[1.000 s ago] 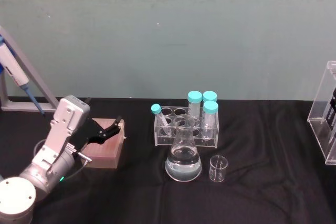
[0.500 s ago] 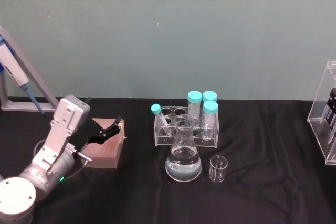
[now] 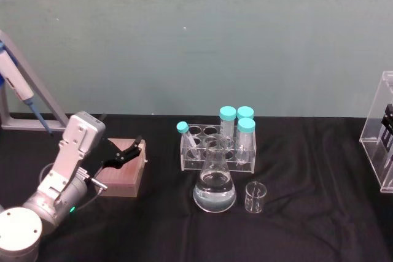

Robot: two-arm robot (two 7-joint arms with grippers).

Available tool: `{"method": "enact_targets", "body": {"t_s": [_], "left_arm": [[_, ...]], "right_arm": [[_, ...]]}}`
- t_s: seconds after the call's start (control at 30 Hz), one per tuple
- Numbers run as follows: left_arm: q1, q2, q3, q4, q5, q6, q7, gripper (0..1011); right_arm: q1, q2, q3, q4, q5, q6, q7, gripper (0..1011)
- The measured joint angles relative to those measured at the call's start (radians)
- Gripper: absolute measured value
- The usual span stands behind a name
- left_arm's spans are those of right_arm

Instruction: Place the experimental apparatus aside using one hand.

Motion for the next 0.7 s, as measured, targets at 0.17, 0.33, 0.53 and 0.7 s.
{"method": "enact_targets", "body": {"t_s": [0.17, 0.33, 0.53, 0.7], "left_arm": [[0.0, 0.0, 0.0, 0.0, 0.0, 0.0, 0.0, 1000], [0.0, 0.0, 0.0, 0.0, 0.0, 0.0, 0.0, 1000], [0.0, 0.0, 0.0, 0.0, 0.0, 0.0, 0.0, 1000], [0.0, 0.0, 0.0, 0.0, 0.0, 0.0, 0.0, 1000]], "right_arm": [[-0.003, 0.001, -0.001, -0.006, -0.004, 0.002, -0.003, 1003], [-0.008, 0.0, -0.003, -0.013, -0.009, -0.004, -0.006, 1003], [-0.014, -0.003, -0.004, -0.023, -0.021, -0.006, -0.02, 1003], [-0.03, -0.007, -0.003, -0.052, -0.038, -0.003, -0.037, 1003]]}}
